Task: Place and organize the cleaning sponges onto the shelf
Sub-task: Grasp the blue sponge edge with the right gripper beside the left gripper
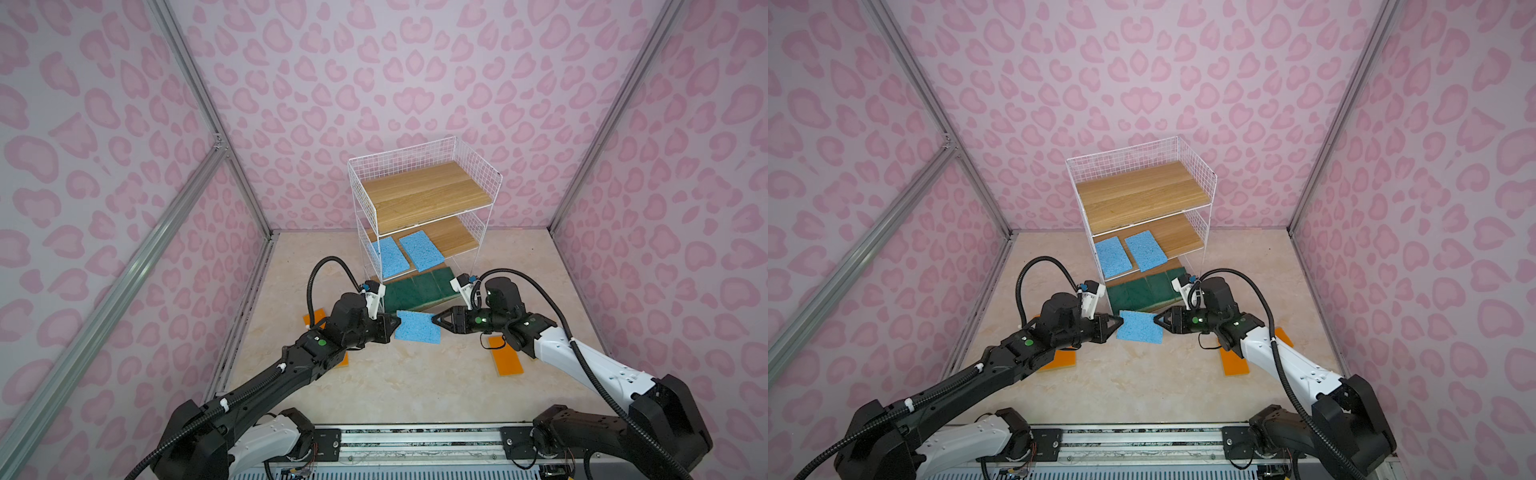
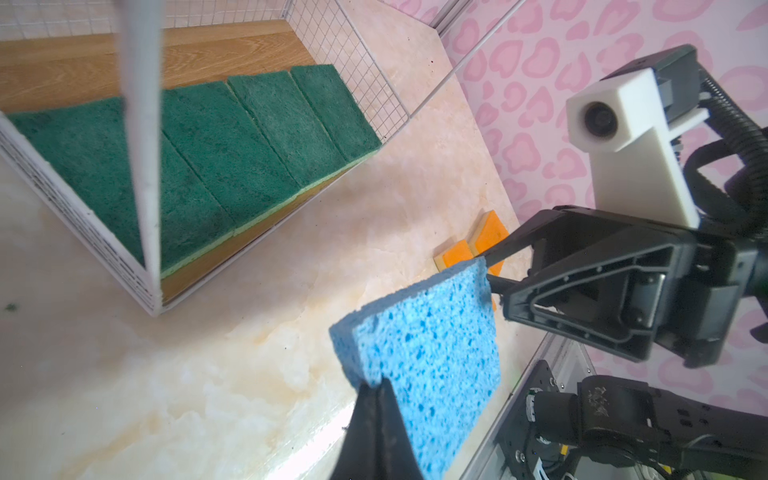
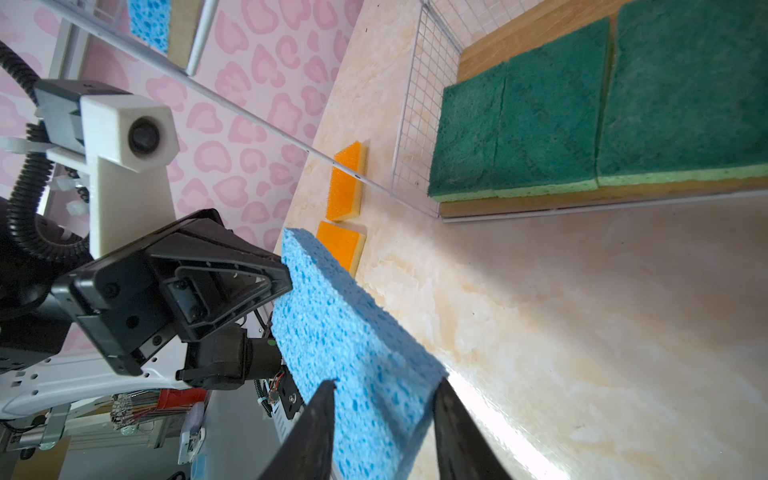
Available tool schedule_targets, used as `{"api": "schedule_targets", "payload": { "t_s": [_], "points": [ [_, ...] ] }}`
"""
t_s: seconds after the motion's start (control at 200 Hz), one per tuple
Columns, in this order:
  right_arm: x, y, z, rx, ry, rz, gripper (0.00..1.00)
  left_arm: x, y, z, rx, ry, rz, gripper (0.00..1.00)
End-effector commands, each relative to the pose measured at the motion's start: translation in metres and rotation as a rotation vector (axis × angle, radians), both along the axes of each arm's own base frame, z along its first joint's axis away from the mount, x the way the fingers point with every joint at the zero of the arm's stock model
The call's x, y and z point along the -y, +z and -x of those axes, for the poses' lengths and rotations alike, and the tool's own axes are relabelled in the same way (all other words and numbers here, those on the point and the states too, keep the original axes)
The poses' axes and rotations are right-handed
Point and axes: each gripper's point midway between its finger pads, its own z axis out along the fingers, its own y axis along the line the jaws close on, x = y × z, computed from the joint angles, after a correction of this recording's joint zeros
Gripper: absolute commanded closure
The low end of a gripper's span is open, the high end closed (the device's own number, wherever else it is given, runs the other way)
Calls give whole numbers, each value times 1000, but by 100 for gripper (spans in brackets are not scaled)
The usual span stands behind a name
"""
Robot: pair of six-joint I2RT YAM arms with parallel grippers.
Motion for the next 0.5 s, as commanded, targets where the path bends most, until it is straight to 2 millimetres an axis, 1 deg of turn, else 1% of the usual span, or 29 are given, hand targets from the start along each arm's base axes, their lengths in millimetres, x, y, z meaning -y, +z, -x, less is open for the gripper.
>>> {"api": "schedule_targets", "payload": {
  "t_s": [0.0, 0.09, 0.11, 0.145, 0.165, 0.205, 0.25, 0.39, 0.42, 0.495],
  "points": [
    [-4, 6, -2, 17, 12, -22, 62, 3, 13, 0, 26, -17, 32, 96],
    [-4, 6, -2, 15, 12, -25, 68, 2, 15, 1, 29, -13, 37, 96],
    [-5, 6, -2, 16, 14, -25, 72, 2, 15, 1, 31, -14, 38, 96],
    [-5, 6, -2, 17, 12, -26, 81, 2, 16, 2, 32, -18, 39, 96],
    [-5, 6, -2, 17, 12, -27, 84, 2, 15, 2, 30, -19, 38, 96],
    [-5, 8, -2, 19, 11, -32, 94, 2, 15, 2, 27, -22, 39, 96],
    [-4, 9, -3, 23, 6, -35, 100, 2, 15, 3, 23, -23, 40, 96],
    [-2, 15, -3, 36, -13, -45, 100, 2, 13, 3, 19, -22, 38, 96],
    [-1, 16, -3, 38, -19, -45, 100, 1, 12, 3, 19, -17, 35, 91],
    [1, 21, -3, 51, -37, -43, 100, -2, 11, 2, 20, -2, 21, 66]
  ]
}}
